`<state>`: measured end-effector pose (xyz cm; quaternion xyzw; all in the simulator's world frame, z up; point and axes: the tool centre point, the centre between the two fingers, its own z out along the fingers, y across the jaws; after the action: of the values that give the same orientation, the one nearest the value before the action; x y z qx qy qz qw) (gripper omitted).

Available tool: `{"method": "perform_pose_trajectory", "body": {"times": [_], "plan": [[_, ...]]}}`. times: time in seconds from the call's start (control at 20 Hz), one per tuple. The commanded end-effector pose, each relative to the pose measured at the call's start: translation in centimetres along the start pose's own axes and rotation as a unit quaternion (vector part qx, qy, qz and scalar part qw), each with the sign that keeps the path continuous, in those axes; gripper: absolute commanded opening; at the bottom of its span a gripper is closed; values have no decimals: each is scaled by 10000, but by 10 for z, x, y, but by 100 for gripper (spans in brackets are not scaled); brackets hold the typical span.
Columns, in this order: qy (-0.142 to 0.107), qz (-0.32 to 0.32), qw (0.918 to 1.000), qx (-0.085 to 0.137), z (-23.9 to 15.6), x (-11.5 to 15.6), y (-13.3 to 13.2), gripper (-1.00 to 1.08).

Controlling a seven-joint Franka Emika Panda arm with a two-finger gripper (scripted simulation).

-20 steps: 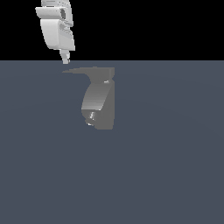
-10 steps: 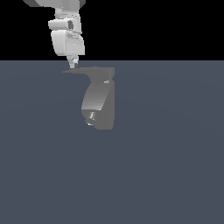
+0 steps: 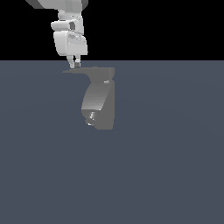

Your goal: Turn on the faucet by rotating a designated handle.

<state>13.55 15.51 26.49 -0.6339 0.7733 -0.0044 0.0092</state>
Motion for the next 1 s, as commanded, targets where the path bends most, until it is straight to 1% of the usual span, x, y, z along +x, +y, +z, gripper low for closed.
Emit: {"method": "perform_pose_trajectory", "body": {"times": [0.0, 0.05, 0.1, 0.95], "plan": [[48, 64, 9999, -91, 17, 9, -2, -100], [48, 64, 9999, -91, 17, 9, -2, -100], [0, 6, 10000, 1, 0, 0, 0, -100], [18, 31, 10000, -36, 6, 1, 42, -100]]}}
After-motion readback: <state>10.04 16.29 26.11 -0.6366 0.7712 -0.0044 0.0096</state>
